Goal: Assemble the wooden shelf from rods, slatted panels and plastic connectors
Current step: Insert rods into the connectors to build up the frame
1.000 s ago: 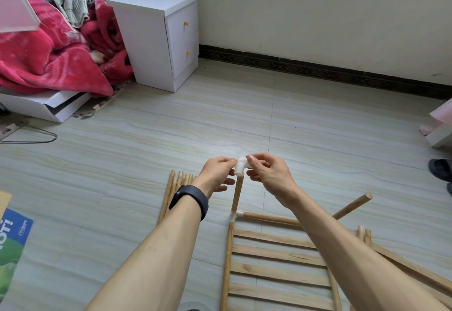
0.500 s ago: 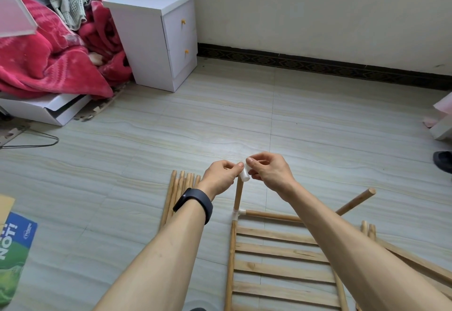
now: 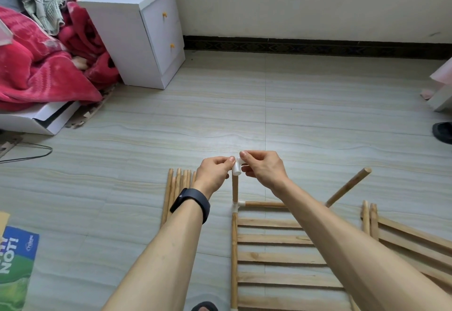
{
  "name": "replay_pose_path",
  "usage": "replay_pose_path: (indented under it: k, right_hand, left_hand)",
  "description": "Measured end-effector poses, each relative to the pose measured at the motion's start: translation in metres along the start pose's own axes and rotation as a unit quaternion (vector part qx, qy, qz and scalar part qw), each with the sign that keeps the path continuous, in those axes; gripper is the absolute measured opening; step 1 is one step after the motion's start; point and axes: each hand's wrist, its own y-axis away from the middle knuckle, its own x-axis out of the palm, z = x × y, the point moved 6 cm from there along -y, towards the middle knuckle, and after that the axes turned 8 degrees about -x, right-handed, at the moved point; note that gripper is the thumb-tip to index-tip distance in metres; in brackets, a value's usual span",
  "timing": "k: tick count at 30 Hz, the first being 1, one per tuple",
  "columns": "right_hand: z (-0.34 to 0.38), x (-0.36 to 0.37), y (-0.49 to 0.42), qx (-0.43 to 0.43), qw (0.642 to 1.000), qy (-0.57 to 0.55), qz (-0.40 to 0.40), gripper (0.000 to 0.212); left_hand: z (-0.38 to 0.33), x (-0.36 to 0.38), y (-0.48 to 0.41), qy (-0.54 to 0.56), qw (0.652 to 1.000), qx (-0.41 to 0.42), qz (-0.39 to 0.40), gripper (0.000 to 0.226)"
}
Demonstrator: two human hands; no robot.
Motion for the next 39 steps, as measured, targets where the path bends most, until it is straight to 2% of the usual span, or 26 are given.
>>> replay_pose_path:
  k: [6,8,12,14,16,18,19,20,23,25,30,39]
  right_hand:
    - [0.001,-0.003,0.003,-0.005,1.000,0.010,-0.015,0.030]
    - [-0.003,-0.003,0.008,-0.015,0.997,0.072,-0.014,0.030]
    - [-0.062,-0.017,0.054,-0.004,0.978,0.210,-0.002,0.049]
    - [-0.120,-0.027,0.085,0.016,0.930,0.360,0.078,0.051]
    - [-0.184,-0.031,0.122,0.089,0.844,0.484,0.213,0.063]
    - [-0.231,-0.032,0.151,0.148,0.763,0.546,0.313,0.077]
    - [-0.244,-0.031,0.159,0.158,0.739,0.563,0.335,0.081]
    - [-0.250,-0.031,0.162,0.159,0.730,0.572,0.339,0.083]
    - [-0.250,-0.030,0.150,0.152,0.744,0.566,0.322,0.083]
    - [-0.248,-0.029,0.137,0.145,0.751,0.553,0.331,0.083]
    - [-0.247,-0.036,0.105,0.117,0.736,0.580,0.331,0.083]
    - [-0.253,-0.040,0.085,0.107,0.725,0.588,0.341,0.083]
  left_hand:
    - [0.000,0.005,0.001,0.022,1.000,-0.008,-0.001,0.026]
    - [-0.001,0.008,0.002,0.043,0.999,-0.015,-0.005,0.023]
    - [-0.001,0.012,0.004,0.097,0.995,-0.020,-0.009,0.022]
    - [-0.001,0.009,0.002,0.085,0.996,-0.011,-0.010,0.021]
    - [-0.001,0.007,-0.003,0.066,0.998,-0.003,-0.005,0.018]
    - [-0.002,0.008,-0.007,0.062,0.998,0.002,-0.002,0.018]
    - [-0.003,0.008,-0.008,0.065,0.998,0.004,-0.003,0.018]
    - [-0.004,0.010,-0.010,0.070,0.998,0.005,-0.001,0.017]
    - [-0.009,0.017,-0.016,0.078,0.997,0.008,0.008,0.017]
    - [-0.015,0.021,-0.021,0.074,0.997,0.012,0.000,0.030]
    - [-0.029,0.026,-0.033,0.007,0.998,0.056,0.014,0.059]
    - [-0.035,0.027,-0.051,-0.019,0.996,0.088,0.011,0.051]
